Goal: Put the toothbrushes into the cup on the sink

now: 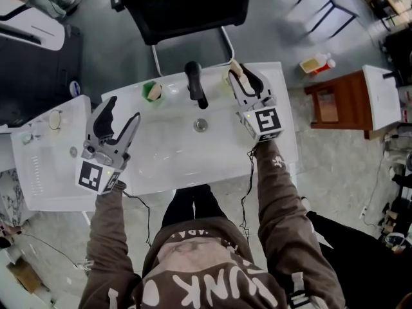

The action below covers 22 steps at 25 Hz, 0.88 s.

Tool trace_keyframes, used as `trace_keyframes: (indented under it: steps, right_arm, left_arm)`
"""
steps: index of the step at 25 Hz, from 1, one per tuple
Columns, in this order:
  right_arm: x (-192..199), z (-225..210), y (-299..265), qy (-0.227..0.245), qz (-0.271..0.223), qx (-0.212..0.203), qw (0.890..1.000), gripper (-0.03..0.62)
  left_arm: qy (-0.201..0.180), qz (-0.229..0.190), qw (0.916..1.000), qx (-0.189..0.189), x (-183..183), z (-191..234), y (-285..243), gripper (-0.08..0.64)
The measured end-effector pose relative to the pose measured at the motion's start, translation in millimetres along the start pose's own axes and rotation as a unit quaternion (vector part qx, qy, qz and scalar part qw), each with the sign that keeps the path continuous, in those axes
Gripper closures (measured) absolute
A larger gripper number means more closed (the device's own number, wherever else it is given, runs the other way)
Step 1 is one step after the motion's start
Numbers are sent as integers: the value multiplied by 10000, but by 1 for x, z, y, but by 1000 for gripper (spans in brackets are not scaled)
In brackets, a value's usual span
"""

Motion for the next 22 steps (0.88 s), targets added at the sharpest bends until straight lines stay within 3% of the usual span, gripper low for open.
trace_keyframes:
  steps: [3,7,12,15,22]
  right_arm:
    - [-15,-1,7,102,-88,64,9999,412]
    - [-48,-1,24,360,-305,126,9988,407]
    - [-123,19,56,408,-1111,-51,9930,410]
    - [-166,41,80,412,-1354,-296,9895,413]
    - [-231,91,129,558,-1635,-588,9832,442]
  left_arm:
    - [-38,-54,10000,28,-9,0,-2,314]
    - [-105,-137,9998,63,-26,0,-3,314]
    - [-220,-207,9994,192,-63,-4,1,319]
    - [-265,-165,9991,297,-91,-13,9,334]
    - [-344,-496,9970,492,-153,-43,32,503]
Point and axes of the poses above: the fingertips, and each gripper's own axes: y backward along the fingers, z to its left, x out of its underside, the point moved 10 cm from there along y, backward along the fingers
